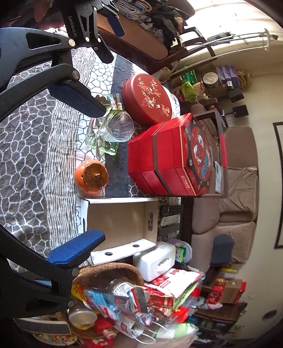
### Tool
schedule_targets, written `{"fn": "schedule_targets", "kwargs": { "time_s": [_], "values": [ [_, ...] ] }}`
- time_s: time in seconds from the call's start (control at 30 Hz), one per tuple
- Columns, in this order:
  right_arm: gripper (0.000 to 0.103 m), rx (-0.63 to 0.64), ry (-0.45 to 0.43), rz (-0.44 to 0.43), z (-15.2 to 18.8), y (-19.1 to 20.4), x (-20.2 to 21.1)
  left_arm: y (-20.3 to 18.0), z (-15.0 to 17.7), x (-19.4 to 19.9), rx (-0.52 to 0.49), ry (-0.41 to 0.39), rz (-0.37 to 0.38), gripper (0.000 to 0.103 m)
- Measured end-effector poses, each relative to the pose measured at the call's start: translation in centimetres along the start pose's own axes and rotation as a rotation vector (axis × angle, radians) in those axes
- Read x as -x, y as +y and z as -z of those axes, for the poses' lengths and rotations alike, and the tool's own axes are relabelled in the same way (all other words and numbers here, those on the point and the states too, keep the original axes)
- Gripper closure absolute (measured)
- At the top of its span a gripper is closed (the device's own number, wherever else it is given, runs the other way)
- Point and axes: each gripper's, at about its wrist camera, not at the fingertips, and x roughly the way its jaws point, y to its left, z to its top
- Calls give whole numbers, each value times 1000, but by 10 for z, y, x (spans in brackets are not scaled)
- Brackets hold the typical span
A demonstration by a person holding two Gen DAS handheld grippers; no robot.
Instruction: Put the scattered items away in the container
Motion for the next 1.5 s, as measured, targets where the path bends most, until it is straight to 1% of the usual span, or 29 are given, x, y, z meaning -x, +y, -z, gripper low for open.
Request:
{"fn": "schedule_targets", "kwargs": {
  "time_s": [0.07,0.2,0.43,0.6,0.87,0.97,1.13,1.23,1.33,1.5],
  "values": [
    [0,16,13,2,-7,3,1,0,-7,3,-7,2,-6,0],
    [0,50,5,16,-25,10,12,1,-19,11,-27,-7,-30,0],
    [0,64,24,11,-58,18,23,6,-37,22,-34,-10,-41,0],
    [0,61,46,-15,-65,26,23,9,-46,25,-21,3,-20,0],
    [0,51,111,-32,-76,28,14,5,-62,26,-57,43,-21,0],
    [0,42,144,-35,-84,26,9,6,-70,24,-56,69,-18,0],
    [0,45,163,-18,-102,24,6,8,-82,17,-52,109,-13,0],
    [0,49,156,-5,-110,24,5,10,-87,15,-50,110,-19,0],
    [0,41,163,-18,-110,23,-1,12,-87,11,-39,109,-12,0],
    [0,38,186,-23,-100,20,-16,15,-77,-3,-40,123,-18,0]
  ]
}}
